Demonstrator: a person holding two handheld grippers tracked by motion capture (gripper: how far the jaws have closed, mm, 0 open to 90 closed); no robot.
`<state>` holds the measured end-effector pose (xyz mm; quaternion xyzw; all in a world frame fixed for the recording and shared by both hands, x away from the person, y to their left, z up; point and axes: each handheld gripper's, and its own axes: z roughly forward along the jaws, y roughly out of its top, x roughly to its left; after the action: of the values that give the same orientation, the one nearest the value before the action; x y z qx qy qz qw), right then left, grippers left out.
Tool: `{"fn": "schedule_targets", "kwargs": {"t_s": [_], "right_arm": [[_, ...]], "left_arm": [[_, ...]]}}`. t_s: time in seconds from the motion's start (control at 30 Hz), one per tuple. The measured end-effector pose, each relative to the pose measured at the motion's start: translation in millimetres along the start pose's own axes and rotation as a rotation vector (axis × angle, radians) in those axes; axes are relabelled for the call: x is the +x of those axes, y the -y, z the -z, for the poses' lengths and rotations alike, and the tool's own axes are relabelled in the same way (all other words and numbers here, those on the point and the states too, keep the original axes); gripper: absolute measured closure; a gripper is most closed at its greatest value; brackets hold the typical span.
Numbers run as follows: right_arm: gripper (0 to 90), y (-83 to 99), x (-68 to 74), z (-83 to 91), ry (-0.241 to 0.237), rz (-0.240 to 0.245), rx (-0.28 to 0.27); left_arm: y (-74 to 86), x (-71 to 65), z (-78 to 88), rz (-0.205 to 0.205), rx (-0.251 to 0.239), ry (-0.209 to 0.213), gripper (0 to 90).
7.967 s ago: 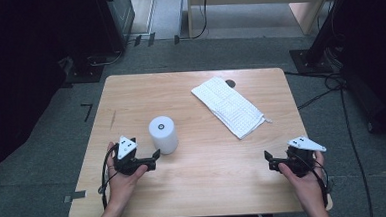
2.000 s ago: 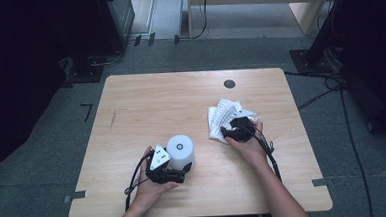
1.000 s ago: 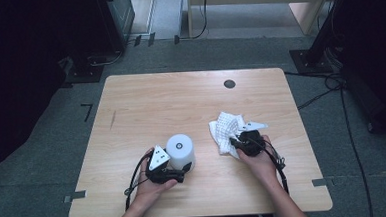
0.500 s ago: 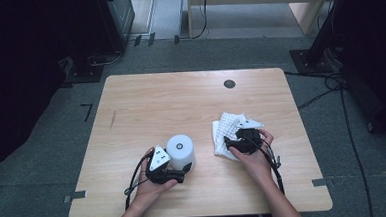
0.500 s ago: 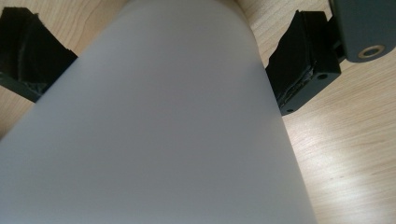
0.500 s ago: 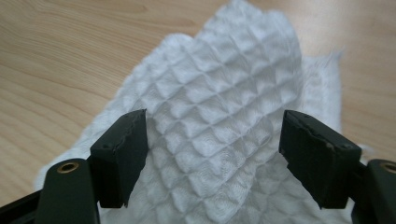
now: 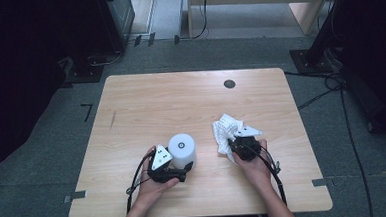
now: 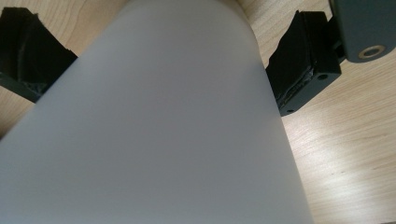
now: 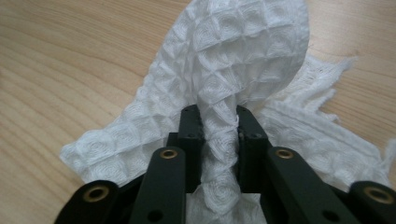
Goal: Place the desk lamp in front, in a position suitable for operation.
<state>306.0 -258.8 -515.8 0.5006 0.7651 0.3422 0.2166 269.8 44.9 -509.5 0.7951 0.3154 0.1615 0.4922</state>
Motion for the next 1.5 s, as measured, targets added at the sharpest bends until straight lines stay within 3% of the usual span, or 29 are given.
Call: {"fn": "schedule_targets", "kwargs": {"t_s": [0.2,0.3,0.37,0.4,0.5,0.53,0.73,1.0,1.37,1.5], "right_arm": [[81.5,7.6,-3.6,8.8,-0.037,-0.022,-0.022],[81.7,6.5,-3.4,15.4,-0.063,-0.021,-0.033],[81.7,2.8,-4.3,30.0,-0.136,-0.04,-0.09],[81.7,2.8,-4.3,30.0,-0.136,-0.04,-0.09],[81.7,-3.7,-3.2,47.4,-0.158,-0.029,-0.156],[81.6,-8.6,-2.1,56.4,-0.191,-0.032,-0.191],[81.5,-18.3,5.7,71.5,-0.22,-0.022,-0.247],[81.3,-22.0,19.2,74.4,-0.266,-0.007,-0.258],[81.1,-28.5,31.7,85.8,-0.297,0.02,-0.301],[81.0,-30.3,36.6,91.0,-0.3,0.037,-0.312]], "left_arm": [[0.3,-3.3,2.2,-0.038,-0.004,-0.014,7.8],[-0.9,-2.0,2.7,-0.032,0.009,-0.009,8.0],[-1.8,-1.2,4.1,-0.018,0.017,-0.012,8.0],[-1.8,-1.2,4.1,-0.018,0.017,-0.012,8.0],[-4.0,-0.8,4.6,-0.016,0.034,-0.017,8.0],[-5.0,-1.5,4.3,-0.022,0.038,-0.016,8.0],[-8.1,-8.1,2.4,-0.038,0.029,0.005,8.1],[-11.6,-16.8,4.9,-0.048,-0.005,0.035,8.1],[-14.3,-14.0,7.3,-0.018,-0.054,0.102,8.1],[-14.3,-15.3,4.9,-0.033,-0.035,0.099,8.1]]}}
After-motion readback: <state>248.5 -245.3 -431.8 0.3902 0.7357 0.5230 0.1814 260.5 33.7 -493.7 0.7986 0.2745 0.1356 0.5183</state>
